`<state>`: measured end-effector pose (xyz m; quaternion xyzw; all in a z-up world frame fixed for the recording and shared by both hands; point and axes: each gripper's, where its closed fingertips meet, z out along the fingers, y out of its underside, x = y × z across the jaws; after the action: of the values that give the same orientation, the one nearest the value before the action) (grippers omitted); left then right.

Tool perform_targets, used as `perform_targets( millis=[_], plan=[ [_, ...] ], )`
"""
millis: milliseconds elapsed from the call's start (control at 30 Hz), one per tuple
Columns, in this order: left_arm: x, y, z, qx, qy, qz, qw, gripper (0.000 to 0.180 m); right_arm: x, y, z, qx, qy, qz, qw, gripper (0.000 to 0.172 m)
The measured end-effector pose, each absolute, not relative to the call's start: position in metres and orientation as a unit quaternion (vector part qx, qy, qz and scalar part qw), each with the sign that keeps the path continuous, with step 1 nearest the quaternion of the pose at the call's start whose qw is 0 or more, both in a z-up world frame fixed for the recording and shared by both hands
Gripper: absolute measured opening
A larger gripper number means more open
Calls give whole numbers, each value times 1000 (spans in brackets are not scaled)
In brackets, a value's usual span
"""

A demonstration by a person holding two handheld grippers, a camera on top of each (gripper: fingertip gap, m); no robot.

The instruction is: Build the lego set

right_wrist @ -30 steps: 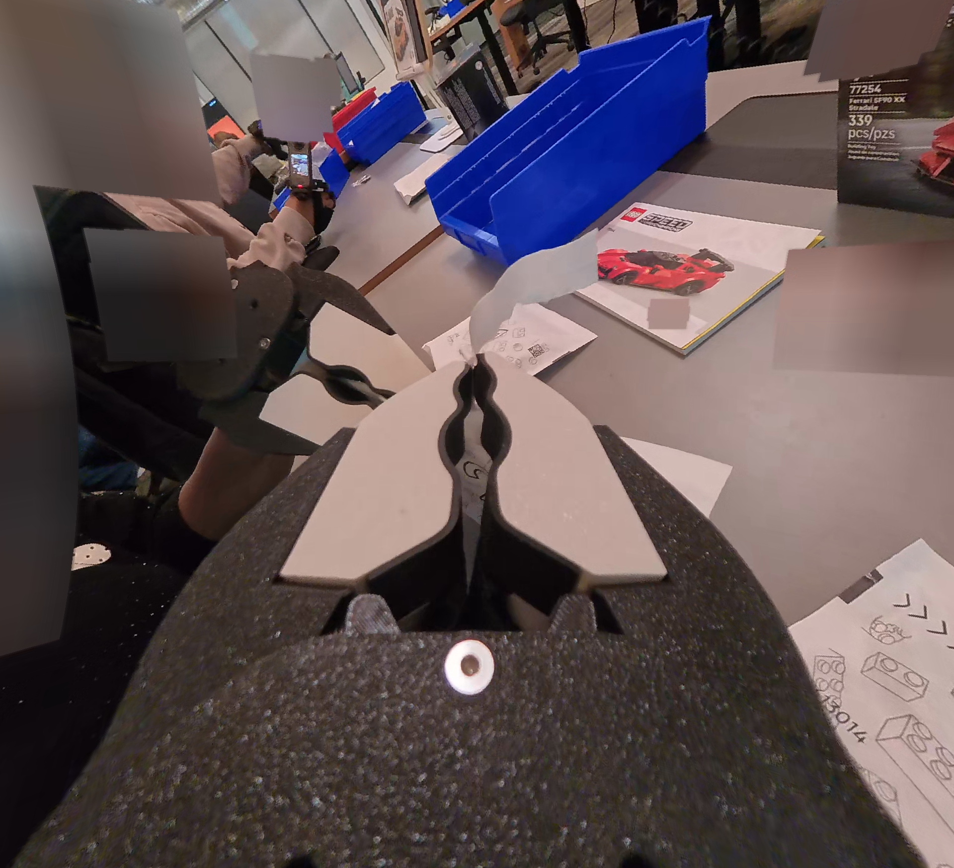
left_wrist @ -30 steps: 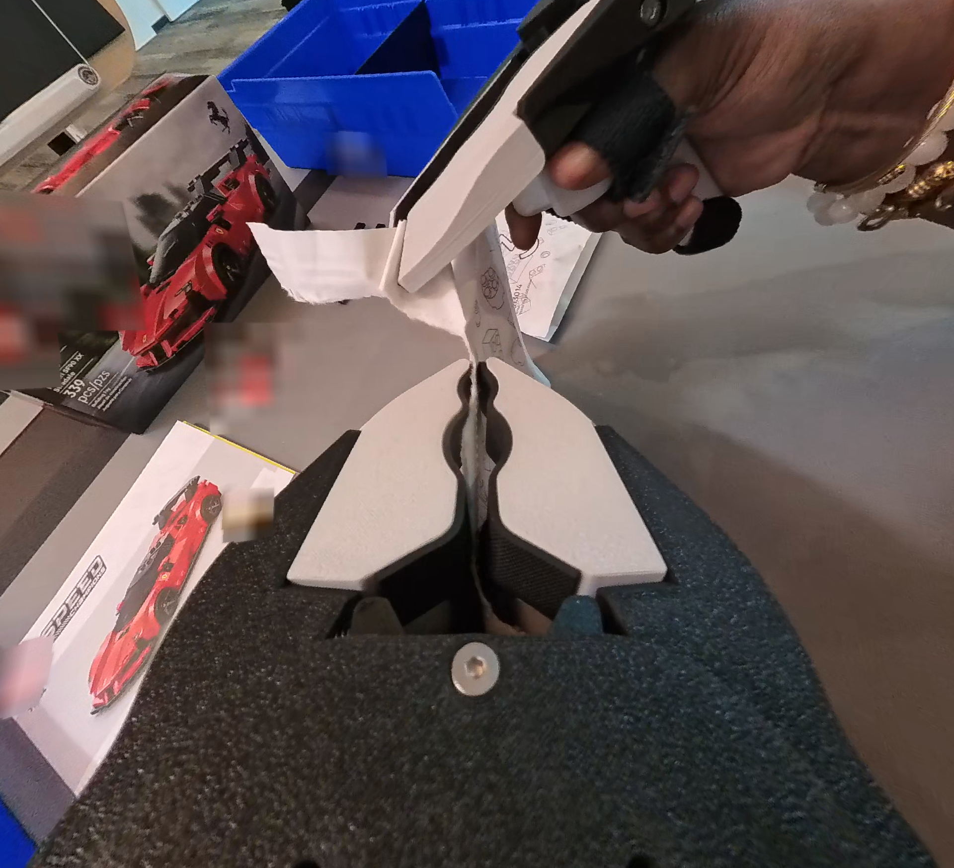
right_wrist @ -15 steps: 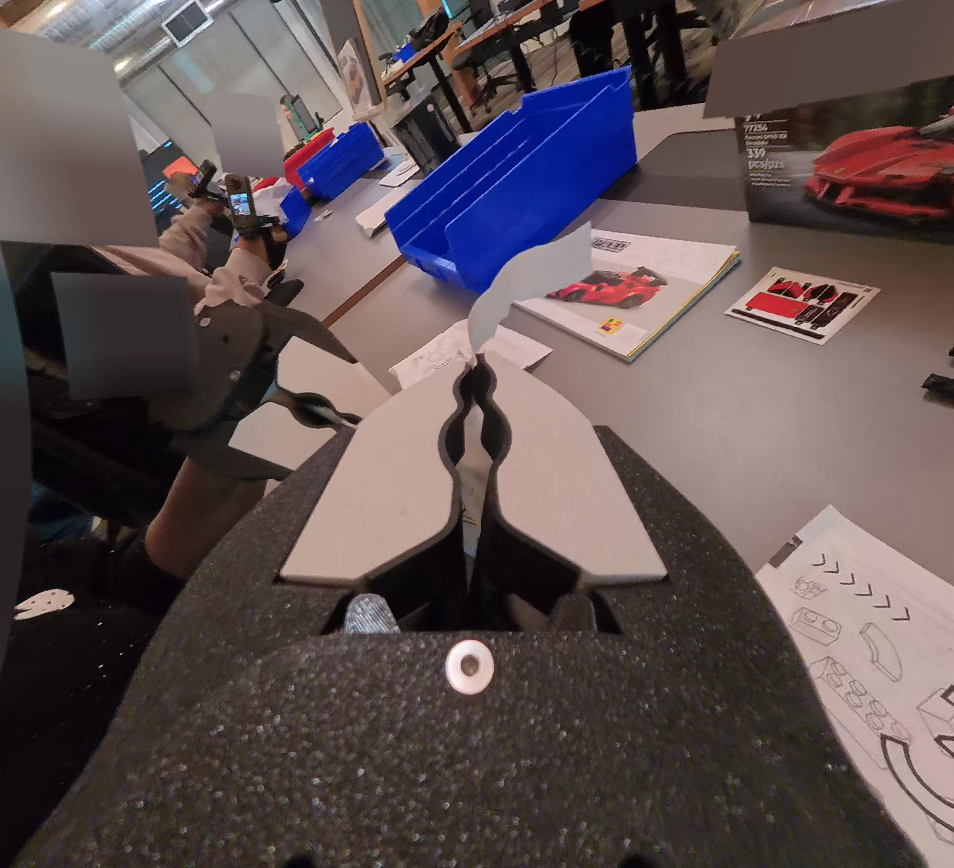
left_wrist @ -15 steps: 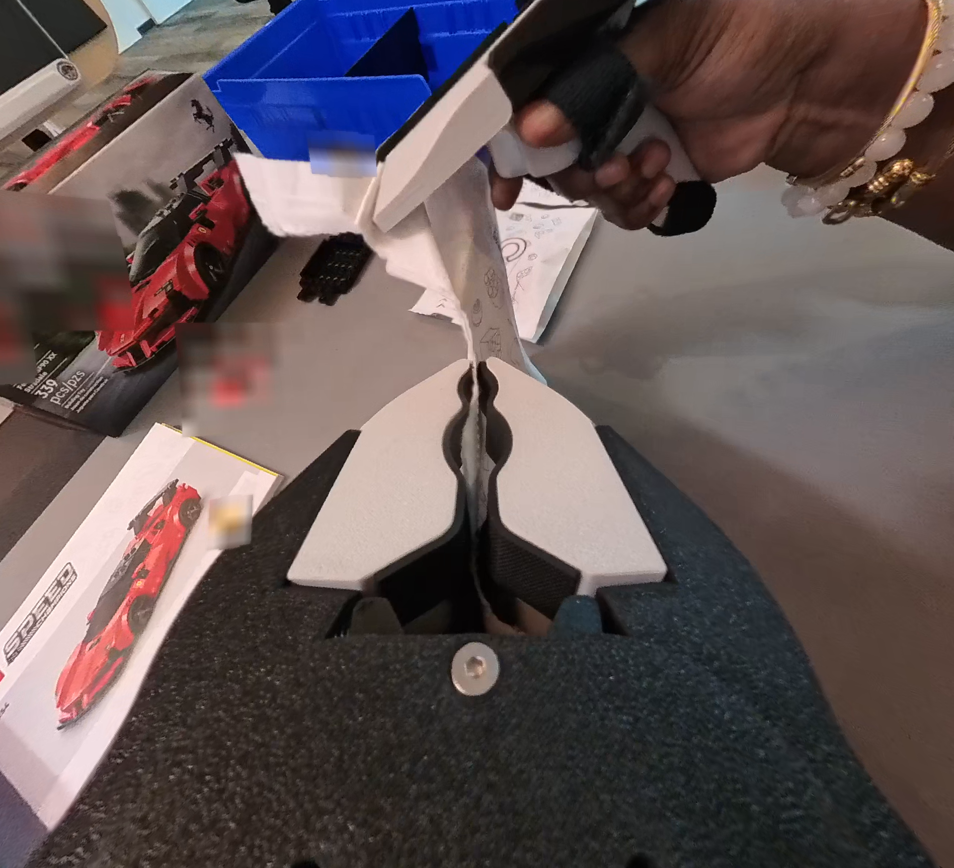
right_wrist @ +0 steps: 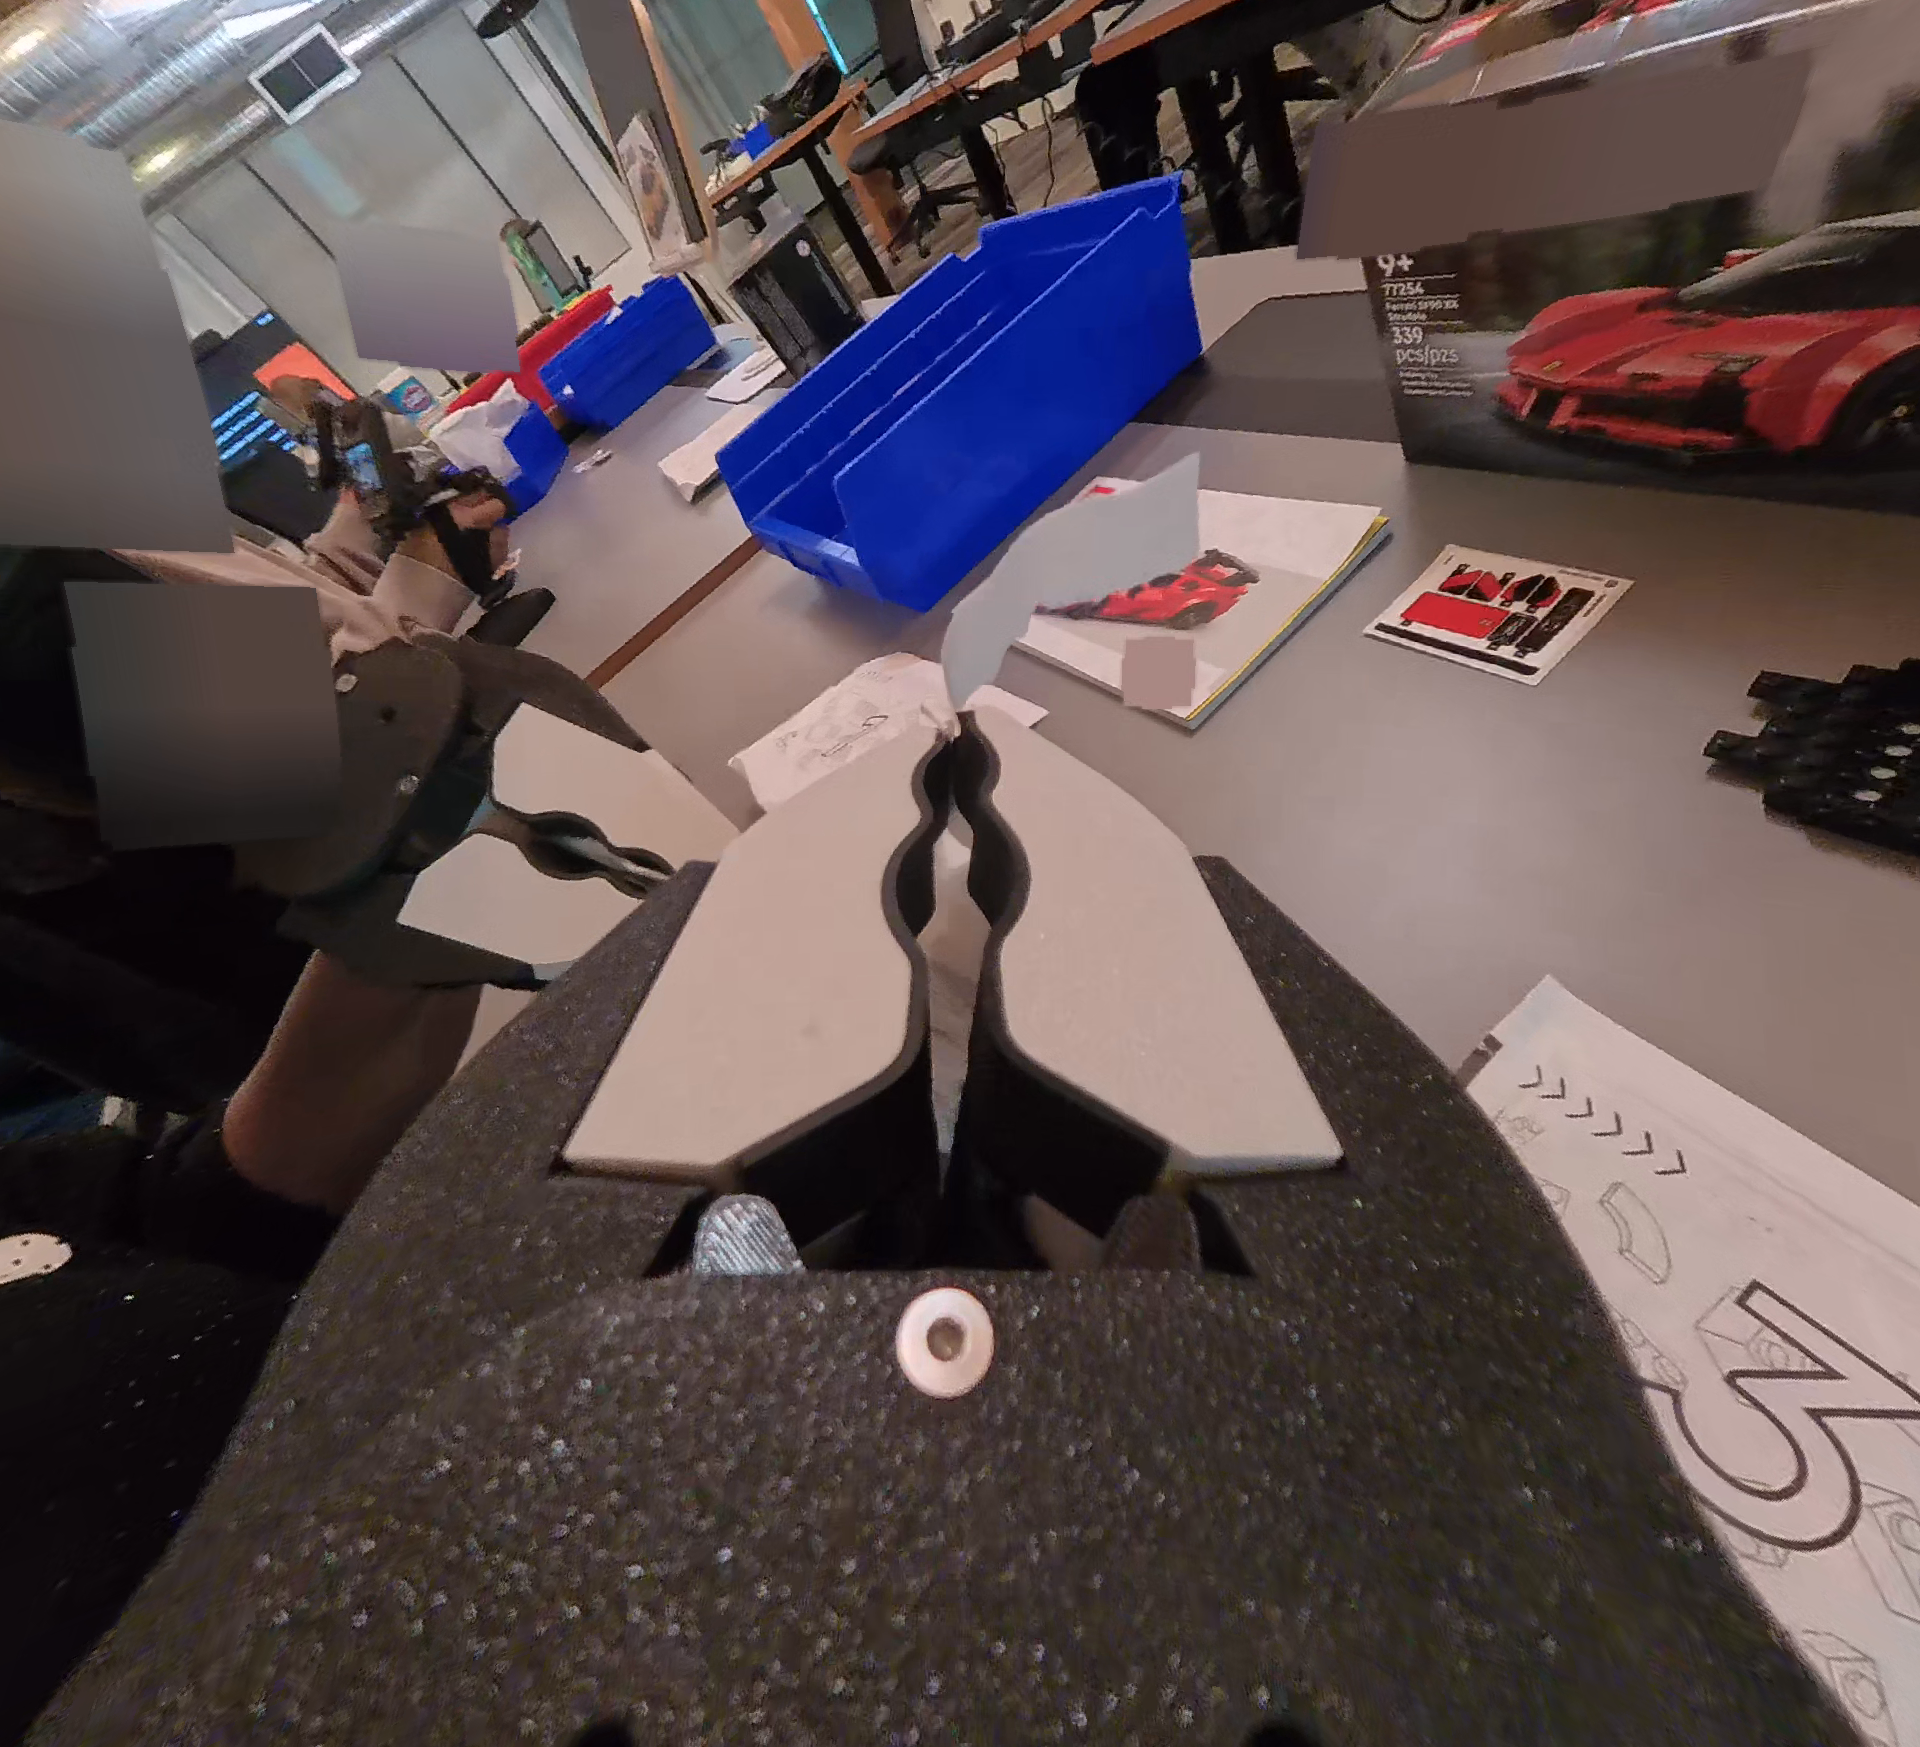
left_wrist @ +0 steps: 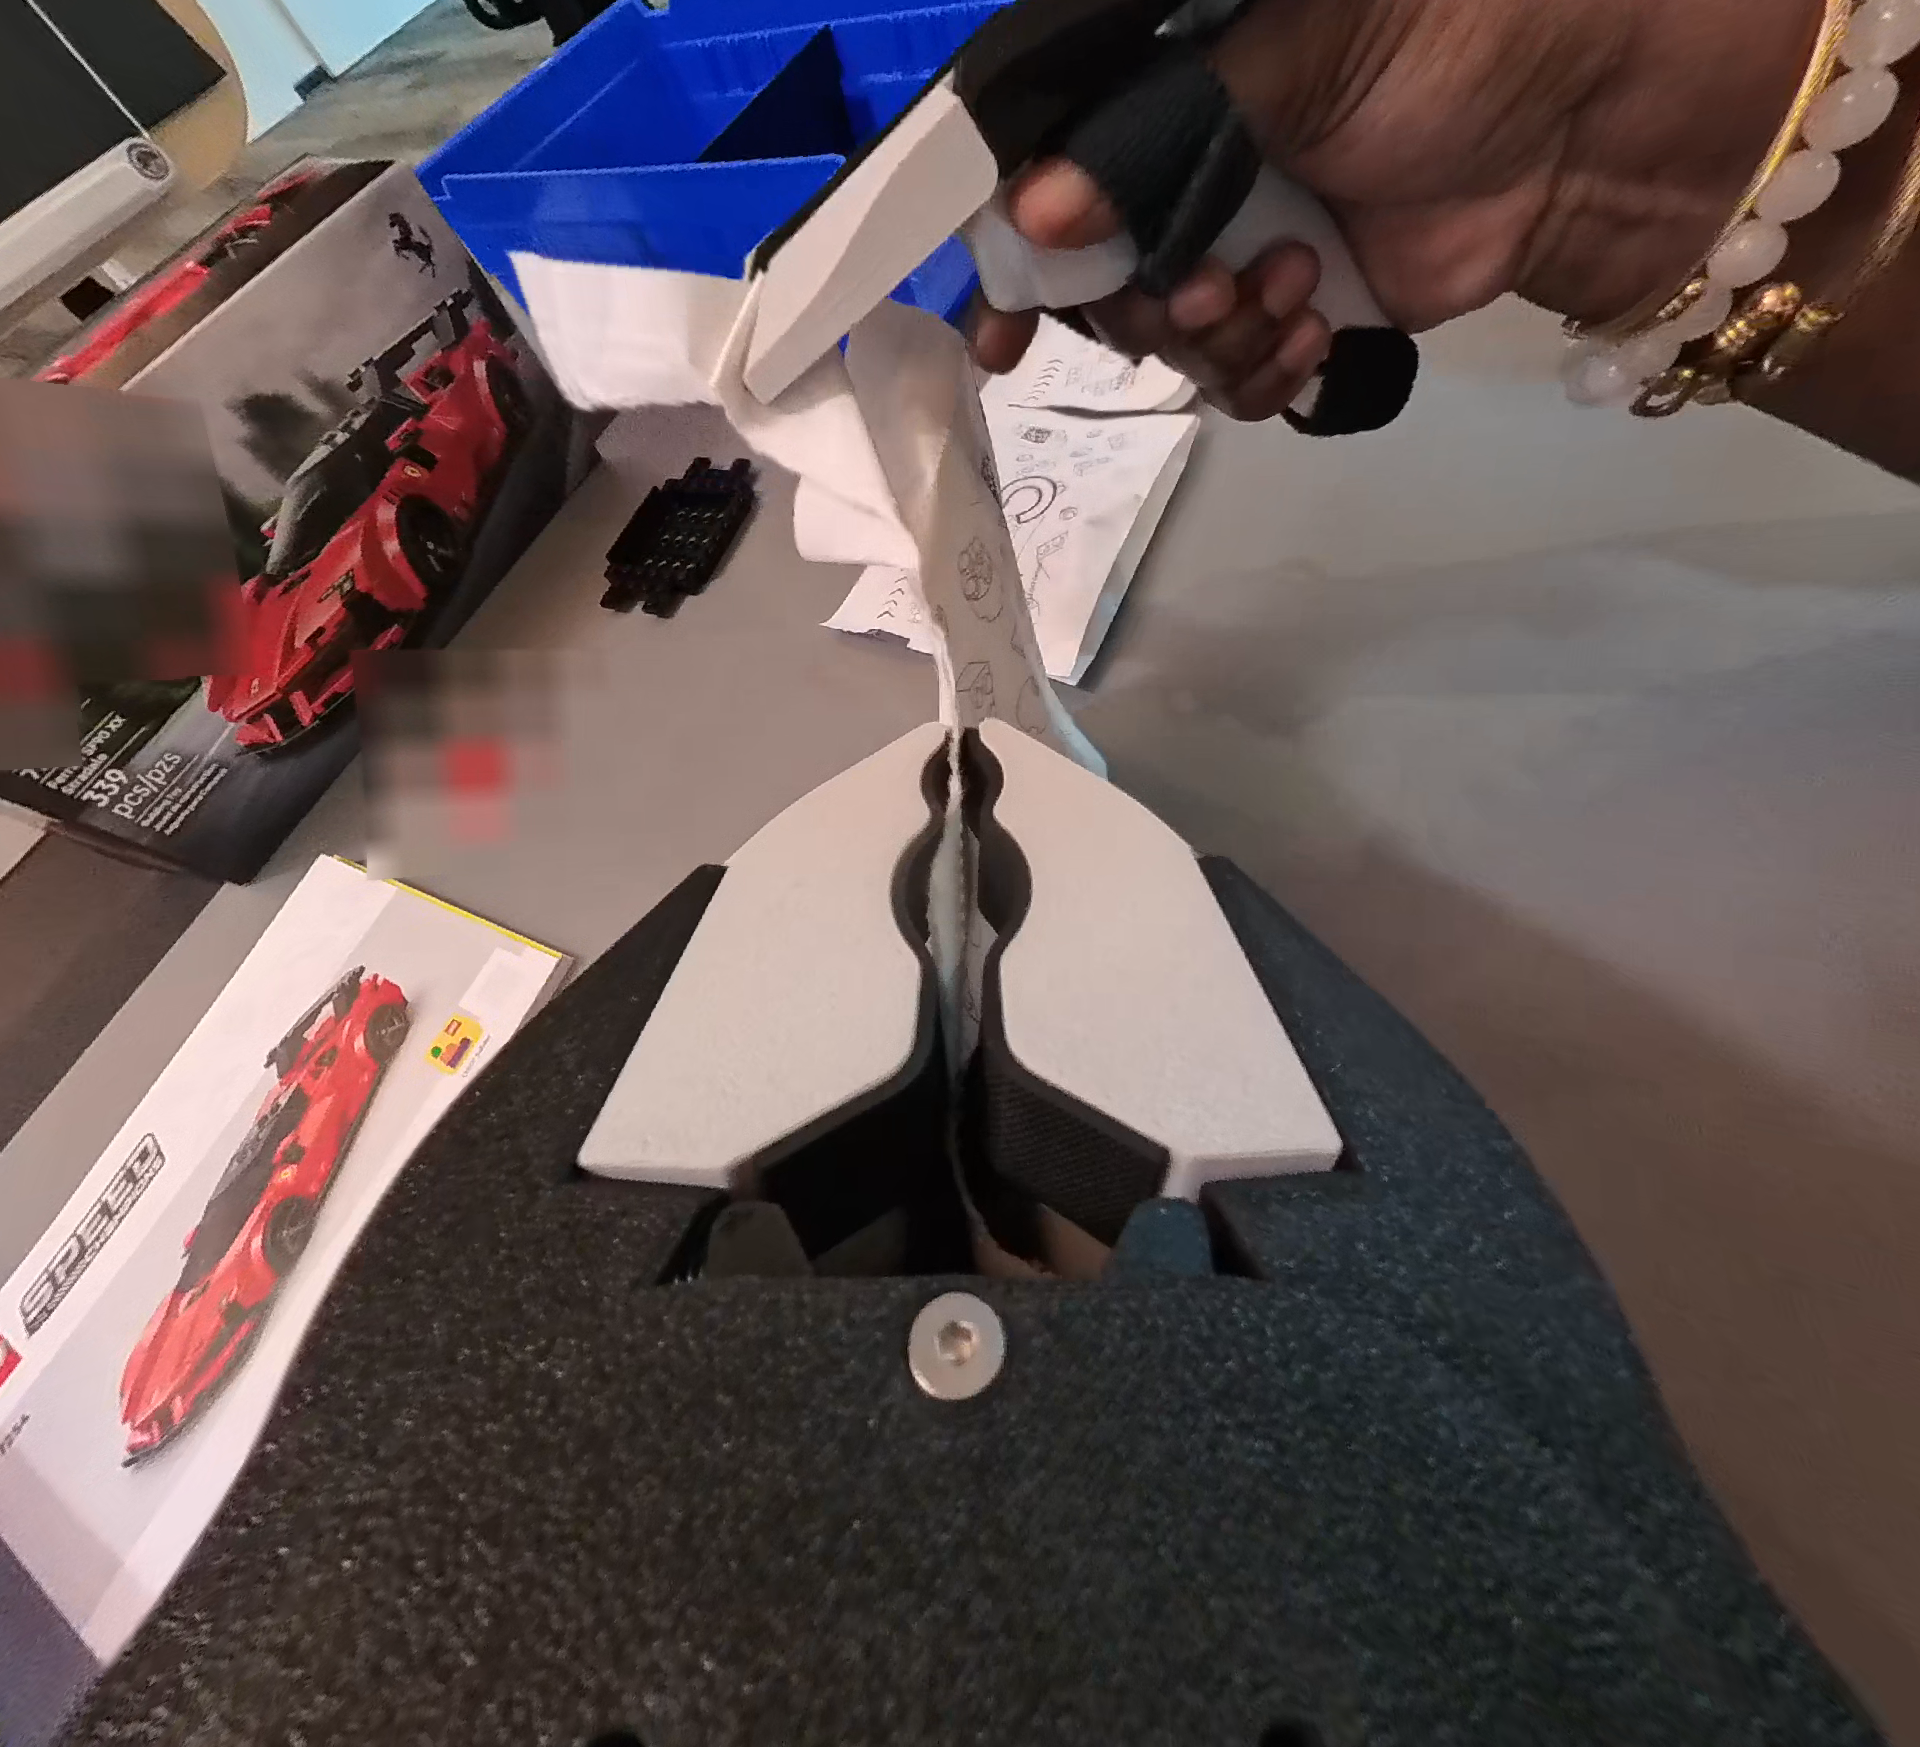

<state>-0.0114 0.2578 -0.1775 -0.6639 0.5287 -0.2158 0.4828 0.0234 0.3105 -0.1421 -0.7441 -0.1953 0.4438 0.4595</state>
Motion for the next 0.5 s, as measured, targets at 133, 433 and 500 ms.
perform_targets(
  millis=[133, 433, 500],
  plan=[
    [-11, 257, -177, -662, 531, -213, 484, 0, 26, 312, -143, -747, -194, 434, 465, 1],
    [-12, 256, -177, -661, 531, -218, 484, 0, 43, 317, -138, -748, -182, 420, 481, 0],
    [-12, 255, -177, -660, 530, -224, 483, 0, 47, 318, -136, -747, -178, 421, 483, 0]
  ],
)
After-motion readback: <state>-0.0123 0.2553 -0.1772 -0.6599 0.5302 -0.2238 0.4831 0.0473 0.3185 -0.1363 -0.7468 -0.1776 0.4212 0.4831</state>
